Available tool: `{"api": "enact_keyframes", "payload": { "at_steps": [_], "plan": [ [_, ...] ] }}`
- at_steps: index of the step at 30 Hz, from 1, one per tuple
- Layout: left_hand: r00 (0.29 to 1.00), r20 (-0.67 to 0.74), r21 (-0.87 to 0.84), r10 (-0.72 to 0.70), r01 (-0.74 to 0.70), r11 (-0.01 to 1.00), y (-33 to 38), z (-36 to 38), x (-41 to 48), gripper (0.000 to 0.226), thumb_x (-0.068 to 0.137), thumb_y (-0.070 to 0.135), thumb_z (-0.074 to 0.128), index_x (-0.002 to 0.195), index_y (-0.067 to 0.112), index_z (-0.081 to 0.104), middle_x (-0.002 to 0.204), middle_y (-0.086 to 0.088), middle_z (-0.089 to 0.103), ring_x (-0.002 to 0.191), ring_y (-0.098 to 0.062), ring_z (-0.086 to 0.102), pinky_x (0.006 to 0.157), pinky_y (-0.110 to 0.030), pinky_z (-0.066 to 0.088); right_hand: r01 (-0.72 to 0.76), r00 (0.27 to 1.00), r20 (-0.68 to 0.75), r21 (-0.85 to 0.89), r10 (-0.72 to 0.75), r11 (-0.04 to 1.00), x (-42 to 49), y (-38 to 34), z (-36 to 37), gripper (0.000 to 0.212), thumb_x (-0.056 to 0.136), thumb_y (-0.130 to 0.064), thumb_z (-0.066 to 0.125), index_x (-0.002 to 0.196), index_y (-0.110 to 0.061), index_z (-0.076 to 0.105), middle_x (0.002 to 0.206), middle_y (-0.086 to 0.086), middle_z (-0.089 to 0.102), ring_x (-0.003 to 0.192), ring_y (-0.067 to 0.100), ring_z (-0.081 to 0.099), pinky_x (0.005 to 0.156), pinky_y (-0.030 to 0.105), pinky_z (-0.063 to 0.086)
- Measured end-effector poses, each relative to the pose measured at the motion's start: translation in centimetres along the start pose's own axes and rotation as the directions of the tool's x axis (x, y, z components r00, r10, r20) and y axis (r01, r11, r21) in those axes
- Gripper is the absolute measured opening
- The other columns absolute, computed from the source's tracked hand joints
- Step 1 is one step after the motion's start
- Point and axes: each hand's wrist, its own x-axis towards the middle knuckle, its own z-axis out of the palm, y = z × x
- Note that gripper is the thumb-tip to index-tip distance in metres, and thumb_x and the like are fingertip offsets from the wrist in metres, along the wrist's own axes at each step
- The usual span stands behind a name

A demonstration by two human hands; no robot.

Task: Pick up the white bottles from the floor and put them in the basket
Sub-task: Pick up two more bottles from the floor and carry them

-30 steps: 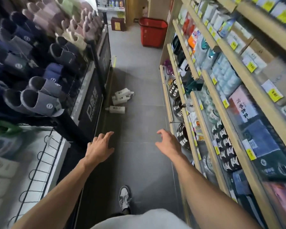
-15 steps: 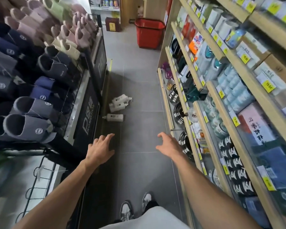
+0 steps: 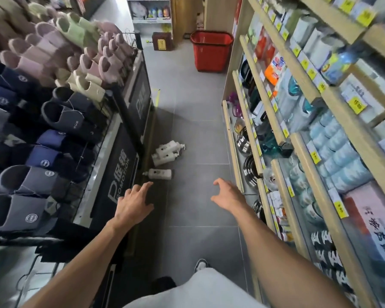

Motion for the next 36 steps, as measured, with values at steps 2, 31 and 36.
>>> {"api": "enact_keyframes", "payload": {
  "at_steps": [2,31,36],
  "plan": [
    [1.000,0.009,0.004,-0.018,0.018,1.000,0.9,-0.2,1.5,0.078,0.090,0.039,0.065,0.155,0.036,0.022,0.141,-0.004,0.046,0.130,-0.029,0.044,0.104,-0.052,0.041,0.019,1.000,-0.011,-0.011,-0.019,1.000,2.0,-0.2,-1.2,0.055,0.084,-0.028,0.066,0.136,-0.030,0.049,0.140,0.001,0.051,0.125,0.027,0.052,0.093,0.035,0.046],
    [0.998,0.046,0.007,0.038,-0.039,0.999,1.7,-9.3,31.3,0.078,0.089,0.039,0.066,0.154,0.036,0.023,0.141,-0.004,0.045,0.129,-0.030,0.043,0.103,-0.051,0.040,0.025,0.999,-0.028,-0.056,-0.027,0.998,28.0,-9.7,-11.5,0.057,0.085,-0.028,0.070,0.138,-0.029,0.049,0.138,0.003,0.053,0.121,0.027,0.055,0.096,0.038,0.049],
    [0.998,0.053,-0.004,0.041,-0.040,0.999,3.0,-10.3,36.3,0.078,0.088,0.039,0.066,0.154,0.037,0.024,0.139,-0.003,0.046,0.126,-0.028,0.045,0.103,-0.051,0.041,0.016,1.000,-0.024,-0.060,-0.018,0.998,32.7,-10.3,-13.7,0.057,0.084,-0.030,0.070,0.137,-0.030,0.049,0.141,0.001,0.052,0.122,0.026,0.055,0.095,0.037,0.049]
  ]
}}
